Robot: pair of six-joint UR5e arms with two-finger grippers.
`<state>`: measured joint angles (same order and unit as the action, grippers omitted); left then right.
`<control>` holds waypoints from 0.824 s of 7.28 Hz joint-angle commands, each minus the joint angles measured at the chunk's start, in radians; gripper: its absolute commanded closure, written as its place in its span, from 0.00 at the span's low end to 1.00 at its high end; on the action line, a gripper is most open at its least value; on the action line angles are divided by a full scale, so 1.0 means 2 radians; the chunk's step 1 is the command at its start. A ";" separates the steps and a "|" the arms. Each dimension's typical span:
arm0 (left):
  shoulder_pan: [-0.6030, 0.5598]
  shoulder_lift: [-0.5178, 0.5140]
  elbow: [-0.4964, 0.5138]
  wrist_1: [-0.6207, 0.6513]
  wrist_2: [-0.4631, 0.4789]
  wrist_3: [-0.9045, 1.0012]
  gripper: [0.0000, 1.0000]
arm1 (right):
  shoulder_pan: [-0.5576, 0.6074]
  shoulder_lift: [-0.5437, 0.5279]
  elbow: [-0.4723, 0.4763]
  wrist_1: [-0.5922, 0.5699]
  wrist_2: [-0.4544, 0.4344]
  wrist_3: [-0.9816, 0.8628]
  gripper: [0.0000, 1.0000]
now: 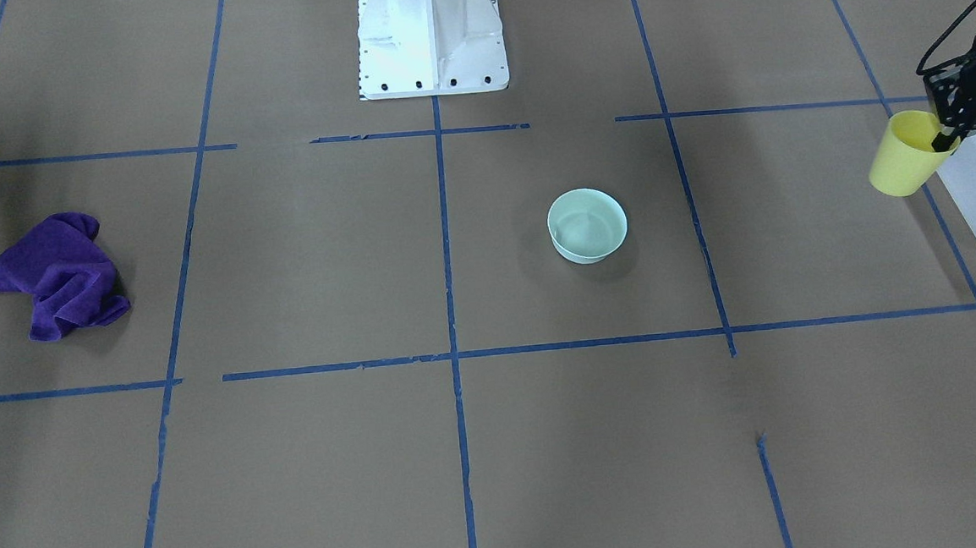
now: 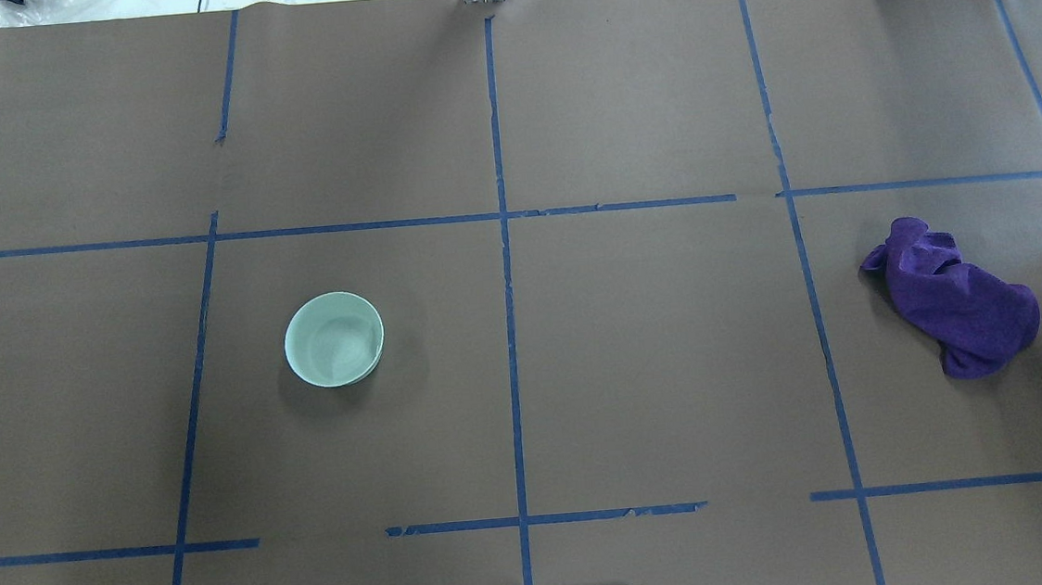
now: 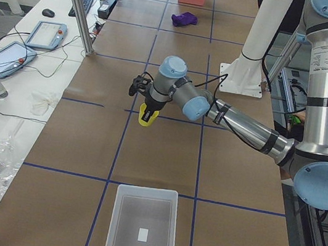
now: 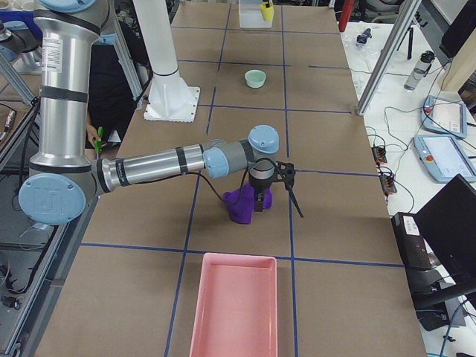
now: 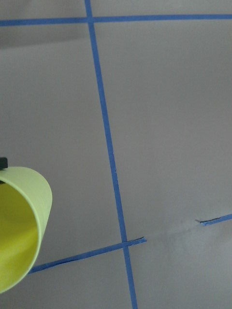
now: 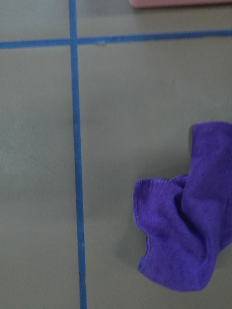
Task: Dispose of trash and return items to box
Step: 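Lift the yellow cup with left gripper while right gripper reaches for cloth, then grasp the purple cloth with the right gripper and lift it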
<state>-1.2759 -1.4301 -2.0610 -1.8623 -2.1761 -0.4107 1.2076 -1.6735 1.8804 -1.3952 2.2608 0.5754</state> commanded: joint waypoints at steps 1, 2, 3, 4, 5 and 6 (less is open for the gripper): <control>-0.066 -0.026 0.006 0.077 0.001 0.133 1.00 | -0.135 0.038 -0.036 0.101 -0.072 0.169 0.00; -0.103 -0.028 0.014 0.089 0.003 0.189 1.00 | -0.159 0.063 -0.056 0.103 -0.079 0.195 0.00; -0.120 -0.024 0.022 0.089 0.004 0.227 1.00 | -0.171 0.064 -0.064 0.103 -0.087 0.194 0.00; -0.129 -0.022 0.028 0.089 0.004 0.245 1.00 | -0.177 0.072 -0.069 0.102 -0.089 0.192 0.00; -0.129 -0.020 0.028 0.089 0.004 0.248 1.00 | -0.177 0.075 -0.079 0.102 -0.089 0.191 0.00; -0.129 -0.020 0.033 0.088 0.004 0.257 1.00 | -0.176 0.075 -0.080 0.102 -0.089 0.189 0.33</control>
<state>-1.5292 -1.4721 -2.0049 -1.6855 -2.1677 0.0779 0.8573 -1.5284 1.7316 -1.1910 2.0848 0.9563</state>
